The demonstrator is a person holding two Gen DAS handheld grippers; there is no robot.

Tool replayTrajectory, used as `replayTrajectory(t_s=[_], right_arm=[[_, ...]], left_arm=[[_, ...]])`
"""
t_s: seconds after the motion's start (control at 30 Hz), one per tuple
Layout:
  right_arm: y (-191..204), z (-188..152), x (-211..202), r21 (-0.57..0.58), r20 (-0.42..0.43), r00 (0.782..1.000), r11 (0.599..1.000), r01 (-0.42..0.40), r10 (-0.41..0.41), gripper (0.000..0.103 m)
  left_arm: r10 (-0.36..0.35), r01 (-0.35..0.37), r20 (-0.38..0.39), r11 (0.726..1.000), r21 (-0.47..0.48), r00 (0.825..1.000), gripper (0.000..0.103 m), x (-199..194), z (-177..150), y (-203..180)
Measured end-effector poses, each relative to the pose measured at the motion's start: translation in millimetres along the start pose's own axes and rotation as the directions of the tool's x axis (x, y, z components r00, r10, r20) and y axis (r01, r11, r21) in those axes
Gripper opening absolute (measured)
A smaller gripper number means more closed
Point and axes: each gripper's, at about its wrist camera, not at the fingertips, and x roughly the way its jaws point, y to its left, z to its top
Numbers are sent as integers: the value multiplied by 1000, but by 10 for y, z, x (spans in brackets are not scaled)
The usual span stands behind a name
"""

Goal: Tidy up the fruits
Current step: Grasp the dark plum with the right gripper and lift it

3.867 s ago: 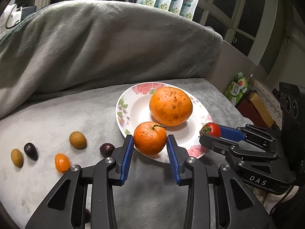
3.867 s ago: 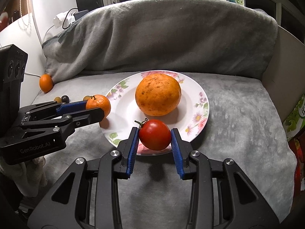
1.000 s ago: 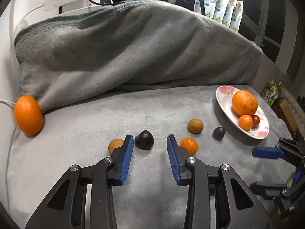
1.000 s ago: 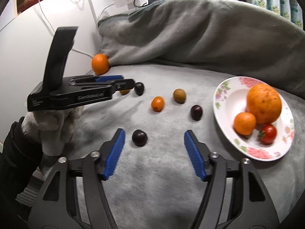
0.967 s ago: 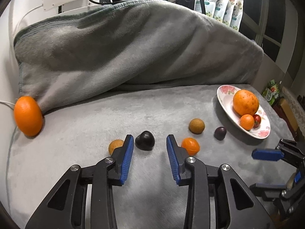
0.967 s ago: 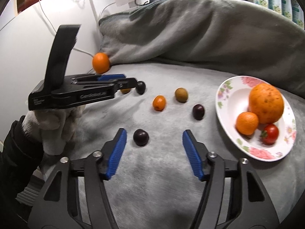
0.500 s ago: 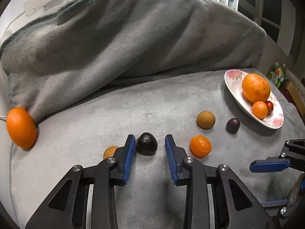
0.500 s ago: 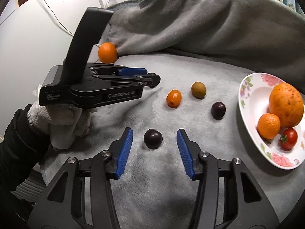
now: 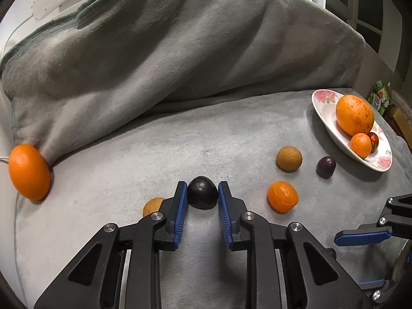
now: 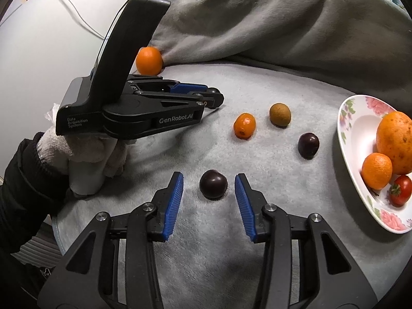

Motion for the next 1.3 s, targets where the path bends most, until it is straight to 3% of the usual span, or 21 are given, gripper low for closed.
replayTrajectory(t_s=[0.33, 0.63, 0.93, 1.3], right_arm=[[-10, -5, 101, 1, -20, 1000, 1000, 17, -17, 25], [-45, -30, 20, 14, 9, 1000, 1000, 18, -18, 24], [-151, -109, -335, 55, 69, 997, 998, 33, -37, 24], [-528, -291, -866, 145, 138, 982, 984, 105, -126, 23]], left_arm=[[0, 0, 7, 1000, -7, 1000, 22, -18, -40, 22], [-20, 21, 23, 999, -28, 1000, 22, -112, -67, 65], [-48, 51, 65, 998, -46, 997, 22, -344, -81, 7], [-122, 127, 122, 991, -35, 985, 22, -567, 32, -308]])
